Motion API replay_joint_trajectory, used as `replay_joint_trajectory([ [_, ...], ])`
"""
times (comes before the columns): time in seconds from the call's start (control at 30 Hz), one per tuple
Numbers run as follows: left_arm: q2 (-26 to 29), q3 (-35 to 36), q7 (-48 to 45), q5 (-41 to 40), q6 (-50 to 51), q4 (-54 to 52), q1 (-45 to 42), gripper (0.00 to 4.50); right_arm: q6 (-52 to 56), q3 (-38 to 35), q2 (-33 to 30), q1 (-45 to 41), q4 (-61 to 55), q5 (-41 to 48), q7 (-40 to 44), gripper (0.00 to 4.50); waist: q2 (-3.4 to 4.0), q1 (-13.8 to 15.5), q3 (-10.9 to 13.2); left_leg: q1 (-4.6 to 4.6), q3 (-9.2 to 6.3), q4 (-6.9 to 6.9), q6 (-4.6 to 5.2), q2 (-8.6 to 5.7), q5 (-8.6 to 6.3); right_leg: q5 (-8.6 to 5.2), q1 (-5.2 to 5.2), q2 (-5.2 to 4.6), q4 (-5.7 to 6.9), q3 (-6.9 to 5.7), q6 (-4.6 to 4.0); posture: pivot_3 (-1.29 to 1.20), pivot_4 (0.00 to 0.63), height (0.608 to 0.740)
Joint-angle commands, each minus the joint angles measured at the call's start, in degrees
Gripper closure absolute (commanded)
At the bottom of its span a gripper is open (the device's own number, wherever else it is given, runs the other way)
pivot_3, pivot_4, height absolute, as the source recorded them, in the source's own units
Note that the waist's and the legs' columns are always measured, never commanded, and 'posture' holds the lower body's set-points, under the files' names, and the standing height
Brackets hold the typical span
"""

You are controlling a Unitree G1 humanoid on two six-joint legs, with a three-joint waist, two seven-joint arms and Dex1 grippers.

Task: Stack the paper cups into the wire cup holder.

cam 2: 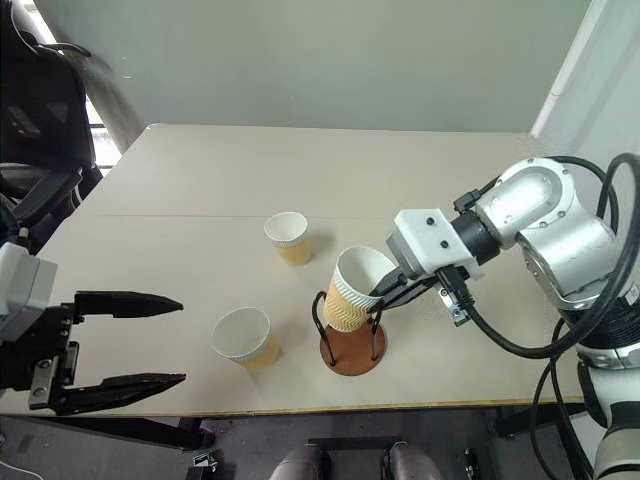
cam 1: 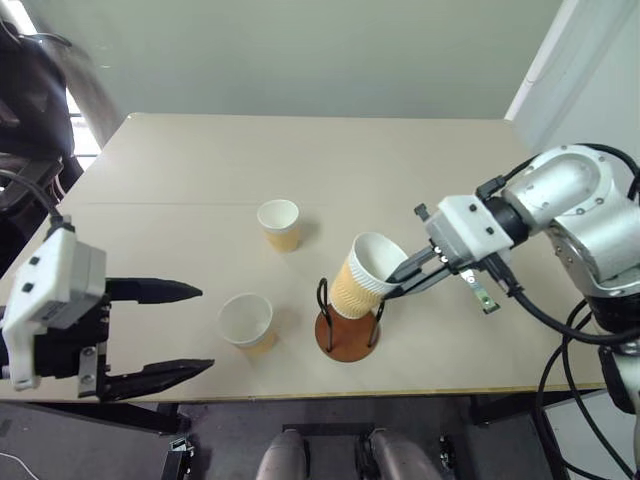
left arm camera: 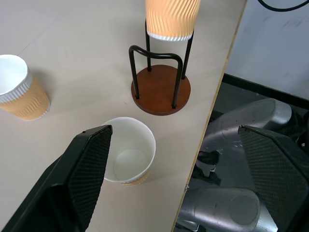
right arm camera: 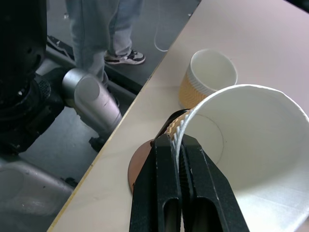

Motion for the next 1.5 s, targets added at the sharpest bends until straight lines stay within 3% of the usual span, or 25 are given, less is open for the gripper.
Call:
replay_joint_trajectory([
  [0.03, 0.24, 2.61, 0.58, -0.98, 0.78, -0.94, 0.07, 0.0, -1.62, 0.36, 0.79, 0.05, -0.1, -1.46, -0.47, 4.47, 0.0, 0.0, 0.0, 0.0, 0.0, 0.0, 0.0, 0.0, 0.0, 0.0, 0.0, 0.0, 0.0, 0.0, 0.0, 0.0, 0.15, 0.74],
  [0.8, -0.1, 2.48, 2.96, -1.54, 0.81, -1.98, 0.64, 0.0, -5.45, 2.28, 3.9, -0.41, 3.45, -7.42, -0.71, 4.47, 0.01, -0.04, 0.0, 0.0, -0.01, -0.01, -0.06, 0.01, -0.04, 0.02, -0.03, 0.0, -0.01, 0.0, -0.09, 0.0, 0.15, 0.74],
  [0.9, -0.11, 2.44, 2.93, -1.62, 0.73, -1.95, 0.69, 0.0, -5.37, 2.3, 3.92, -0.38, 3.3, -7.5, -0.67, 3.93, 0.01, -0.04, 0.01, 0.0, -0.02, -0.01, -0.07, 0.01, -0.05, 0.02, -0.03, 0.0, -0.01, 0.0, -0.1, 0.0, 0.15, 0.74],
  [0.97, -0.05, 2.42, 2.84, -1.62, 0.72, -1.89, 0.7, 0.0, -5.26, 2.31, 3.95, -0.36, 3.16, -7.53, -0.64, 3.34, 0.01, -0.04, 0.0, 0.0, -0.02, -0.01, -0.07, 0.01, -0.05, 0.02, -0.03, 0.0, -0.02, 0.0, -0.11, 0.0, 0.15, 0.74],
  [1.13, 0.26, 1.72, 2.31, -1.04, 0.13, -1.61, 0.86, 0.0, -5.2, 2.3, 3.92, -0.37, 3.05, -7.91, -0.91, 1.6, 0.01, -0.04, 0.01, 0.0, -0.02, -0.01, -0.07, 0.01, -0.05, 0.01, -0.03, 0.0, -0.02, 0.0, -0.11, 0.0, 0.15, 0.74],
  [1.27, 2.85, -4.04, 1.47, 3.8, -3.71, -0.74, 0.95, 0.0, -6.06, 0.44, 2.87, -1.61, 6.78, -9.69, -2.36, 0.1, 0.01, 0.0, 0.01, 0.0, -0.03, -0.01, -0.07, 0.01, -0.05, 0.01, -0.03, 0.0, -0.02, 0.0, -0.12, 0.0, 0.15, 0.74],
  [1.5, 9.89, -20.07, -3.02, 15.69, -16.08, 0.65, 0.6, 0.0, -0.2, -11.13, -4.09, -2.31, 13.33, -4.42, -4.04, 0.02, 0.0, 0.51, 0.0, -0.12, -0.05, 0.02, -0.1, 0.0, -0.08, 0.03, -0.12, -0.02, -0.07, 0.01, -0.16, 0.0, 0.15, 0.74],
])
